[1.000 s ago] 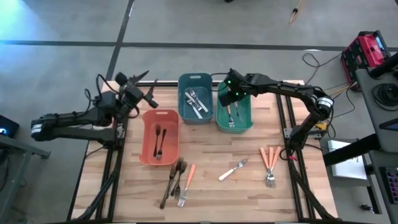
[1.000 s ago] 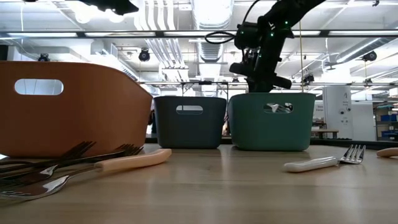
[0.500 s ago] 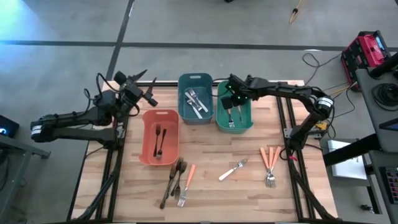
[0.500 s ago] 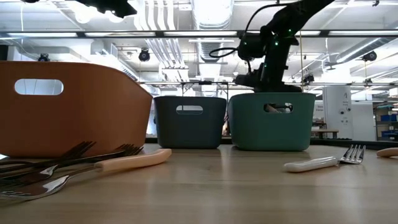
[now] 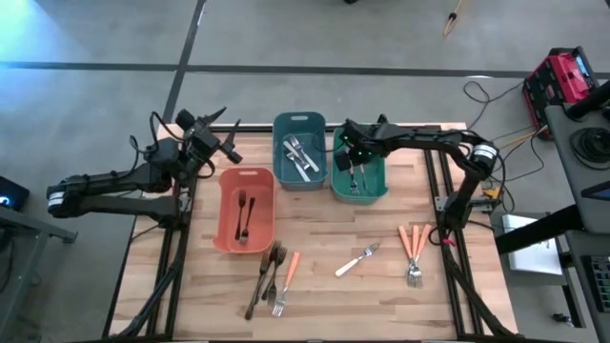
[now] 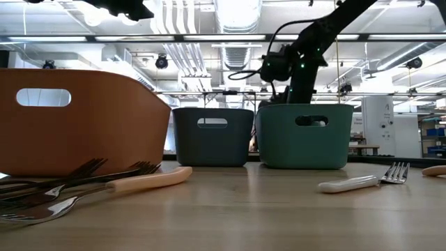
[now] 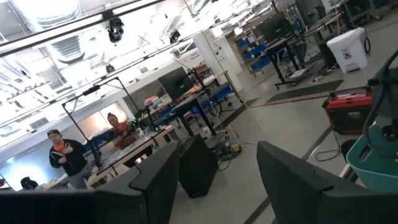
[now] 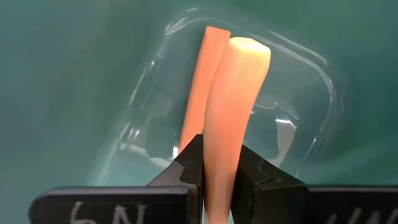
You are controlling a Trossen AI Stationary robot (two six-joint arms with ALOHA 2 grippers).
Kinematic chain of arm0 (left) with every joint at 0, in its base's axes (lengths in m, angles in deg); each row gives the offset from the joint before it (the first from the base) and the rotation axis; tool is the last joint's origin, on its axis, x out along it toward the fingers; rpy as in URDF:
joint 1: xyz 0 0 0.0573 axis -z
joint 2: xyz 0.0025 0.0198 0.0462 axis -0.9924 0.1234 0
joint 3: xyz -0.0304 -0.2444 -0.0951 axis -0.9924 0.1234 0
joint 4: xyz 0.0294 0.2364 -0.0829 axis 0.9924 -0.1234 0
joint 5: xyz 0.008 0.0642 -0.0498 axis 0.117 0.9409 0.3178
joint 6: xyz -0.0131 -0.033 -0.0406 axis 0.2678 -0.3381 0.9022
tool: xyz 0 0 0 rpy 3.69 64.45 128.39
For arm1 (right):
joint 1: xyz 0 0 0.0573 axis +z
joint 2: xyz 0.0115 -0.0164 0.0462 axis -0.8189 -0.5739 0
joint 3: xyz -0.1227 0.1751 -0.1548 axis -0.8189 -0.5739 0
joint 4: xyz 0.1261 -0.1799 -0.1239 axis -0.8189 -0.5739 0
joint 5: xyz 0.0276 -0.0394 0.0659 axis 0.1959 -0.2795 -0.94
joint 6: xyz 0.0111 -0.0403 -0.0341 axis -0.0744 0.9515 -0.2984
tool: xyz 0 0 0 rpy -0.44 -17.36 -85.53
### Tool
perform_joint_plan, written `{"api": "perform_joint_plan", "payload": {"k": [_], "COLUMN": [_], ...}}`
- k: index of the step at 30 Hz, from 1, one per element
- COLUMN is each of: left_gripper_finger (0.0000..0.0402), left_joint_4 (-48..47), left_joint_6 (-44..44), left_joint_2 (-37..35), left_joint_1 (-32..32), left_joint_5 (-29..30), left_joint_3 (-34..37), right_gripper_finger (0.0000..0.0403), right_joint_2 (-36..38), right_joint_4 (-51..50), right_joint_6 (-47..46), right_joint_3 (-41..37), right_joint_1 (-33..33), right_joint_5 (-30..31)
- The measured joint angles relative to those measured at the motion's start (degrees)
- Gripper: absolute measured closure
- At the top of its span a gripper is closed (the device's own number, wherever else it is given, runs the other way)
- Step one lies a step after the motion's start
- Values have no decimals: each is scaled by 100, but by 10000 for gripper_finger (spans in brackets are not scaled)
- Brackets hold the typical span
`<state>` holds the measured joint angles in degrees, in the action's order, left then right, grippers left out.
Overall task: Sort silverware by color (type)
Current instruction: Put the orange fork into the green bin
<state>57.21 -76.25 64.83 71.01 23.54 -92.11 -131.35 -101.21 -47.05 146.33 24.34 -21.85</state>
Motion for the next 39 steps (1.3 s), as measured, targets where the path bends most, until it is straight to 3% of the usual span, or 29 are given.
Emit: {"api": "perform_joint_plan", "payload": {"k": [33, 39], "left_gripper_finger": [203, 203], "left_joint_4": [-42, -41], "left_joint_6": [2, 2], "left_joint_2": [2, 2], "left_joint_1": [0, 0], "left_joint_5": [0, 0], "left_joint_3": [24, 24], "right_gripper_finger": [368, 340], "right_joint_2": [-293, -293], "right_joint_4": [162, 168], "right_joint_6": [22, 60], "right_joint_3": [0, 0], "right_joint_1": [-2, -2], "right_joint_5": [95, 193]}}
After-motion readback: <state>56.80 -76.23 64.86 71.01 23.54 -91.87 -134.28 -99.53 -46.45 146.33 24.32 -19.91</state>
